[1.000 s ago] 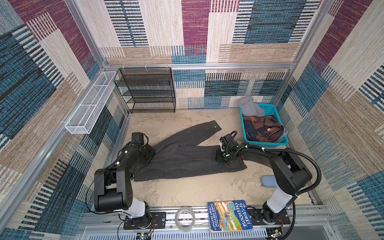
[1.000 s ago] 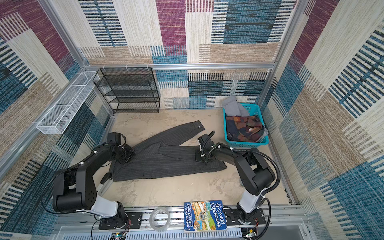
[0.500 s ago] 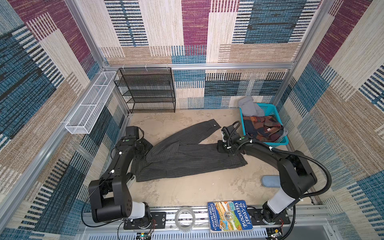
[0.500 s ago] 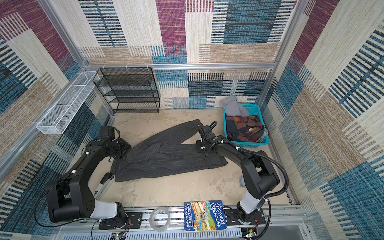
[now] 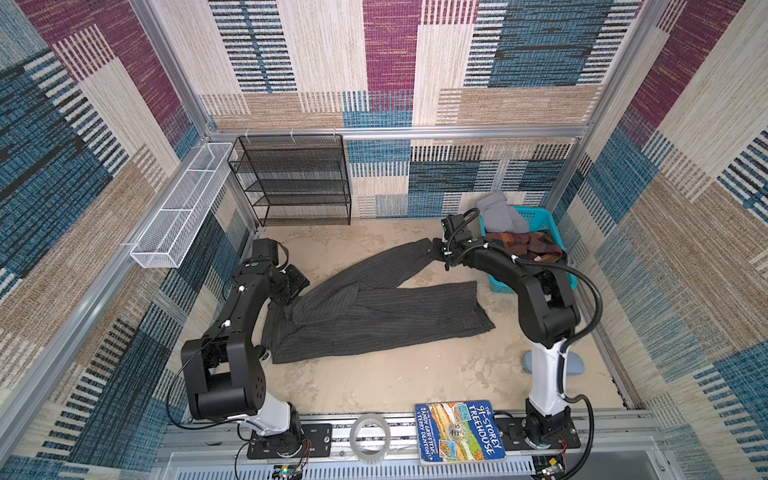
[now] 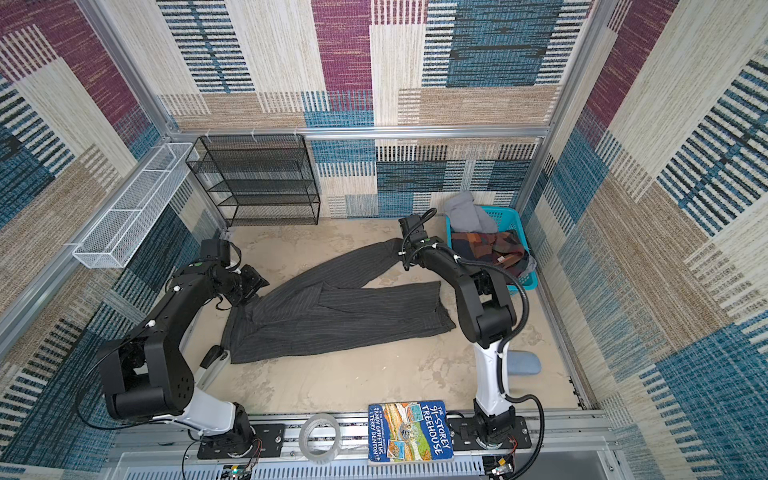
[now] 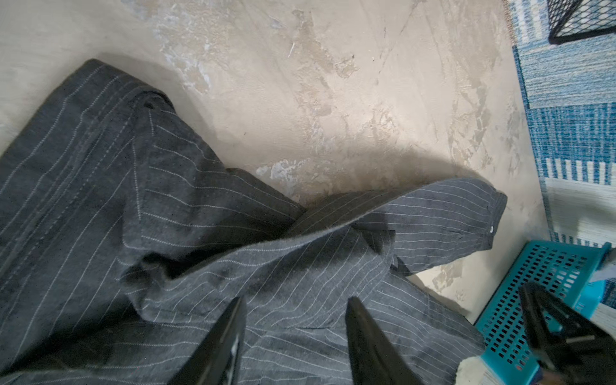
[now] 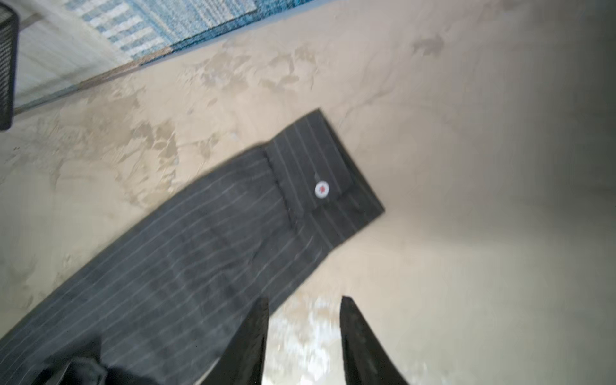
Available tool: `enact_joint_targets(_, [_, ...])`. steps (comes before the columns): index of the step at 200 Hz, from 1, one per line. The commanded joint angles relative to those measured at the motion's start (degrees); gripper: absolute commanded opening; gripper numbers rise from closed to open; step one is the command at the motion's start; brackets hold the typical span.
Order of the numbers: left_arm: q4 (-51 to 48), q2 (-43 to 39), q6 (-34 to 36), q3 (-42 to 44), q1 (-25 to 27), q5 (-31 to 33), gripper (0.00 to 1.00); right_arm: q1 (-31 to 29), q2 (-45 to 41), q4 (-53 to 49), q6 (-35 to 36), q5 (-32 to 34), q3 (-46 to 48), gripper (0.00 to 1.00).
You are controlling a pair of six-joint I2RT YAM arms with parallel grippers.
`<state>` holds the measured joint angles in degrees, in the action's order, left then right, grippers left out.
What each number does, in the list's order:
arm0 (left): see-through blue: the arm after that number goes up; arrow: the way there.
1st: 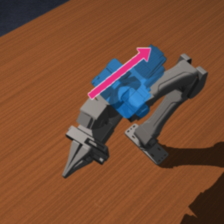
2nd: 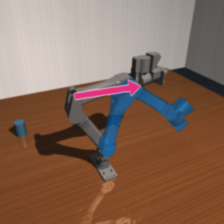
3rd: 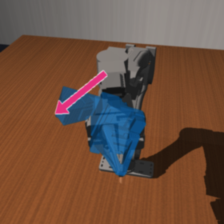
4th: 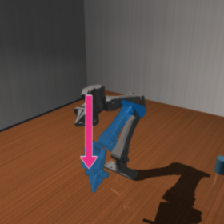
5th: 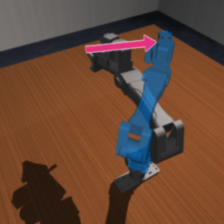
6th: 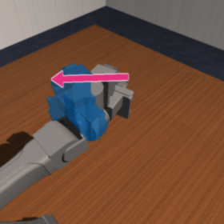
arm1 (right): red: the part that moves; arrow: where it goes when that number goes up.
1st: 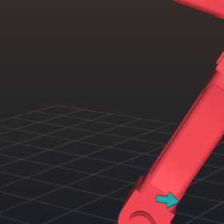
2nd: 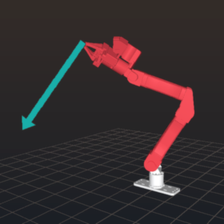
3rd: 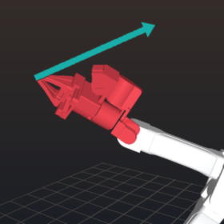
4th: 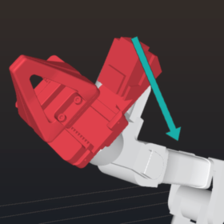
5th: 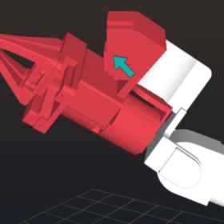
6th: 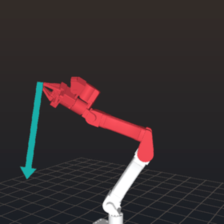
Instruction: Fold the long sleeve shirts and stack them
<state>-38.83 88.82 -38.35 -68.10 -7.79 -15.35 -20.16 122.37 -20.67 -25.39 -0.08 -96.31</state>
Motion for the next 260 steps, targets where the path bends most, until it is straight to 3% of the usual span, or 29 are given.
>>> enact_joint_targets(1, [-1.51, 0.80, 1.61, -1.21, 0.02, -0.40, 0.51, 0.38, 6.32, 1.58, 3.61, -1.24, -7.96, 0.40])
enact_joint_targets(56, [-2.45, 3.41, 2.22, -3.38, -0.02, -0.38, 0.51, 1.44, 21.16, -3.55, 6.85, -2.32, -24.38, 0.44])
enact_joint_targets(112, [-2.62, 5.80, 2.58, -4.41, 0.04, -0.73, 0.51, 1.57, 26.24, -5.53, 7.90, -3.19, -28.18, 0.44])
enact_joint_targets(157, [-2.60, 6.01, 2.84, -4.60, -0.03, -0.82, 0.50, 1.60, 25.94, -5.12, 9.22, -5.04, -27.96, 0.11])
enact_joint_targets(174, [-2.62, 5.67, 2.84, -4.43, -0.07, -0.73, 0.49, 1.62, 23.94, -3.55, 9.55, -6.44, -26.24, 0.05])
enact_joint_targets(203, [-1.85, 4.32, 2.71, -3.72, -0.11, -1.17, 0.49, 1.56, 18.99, -0.57, 9.72, -9.08, -22.16, 0.03])
enact_joint_targets(221, [-1.21, 3.25, 2.58, -3.15, -0.17, -1.43, 0.49, 1.33, 17.61, -1.61, 10.18, -9.26, -22.35, 0.11])
enact_joint_targets(241, [-0.58, 2.45, 2.32, -2.35, -0.21, -1.67, 0.49, 0.72, 17.14, -2.66, 11.17, -7.38, -22.26, 0.41])
enact_joint_targets(256, [-0.35, 2.55, 2.18, -2.04, -0.29, -2.25, 0.49, 0.22, 17.61, -3.16, 12.11, -5.82, -22.25, 0.53])
enact_joint_targets(260, [-0.37, 2.59, 2.12, -1.91, -0.29, -2.43, 0.49, 0.04, 17.79, -3.36, 12.32, -5.27, -22.41, 0.64])
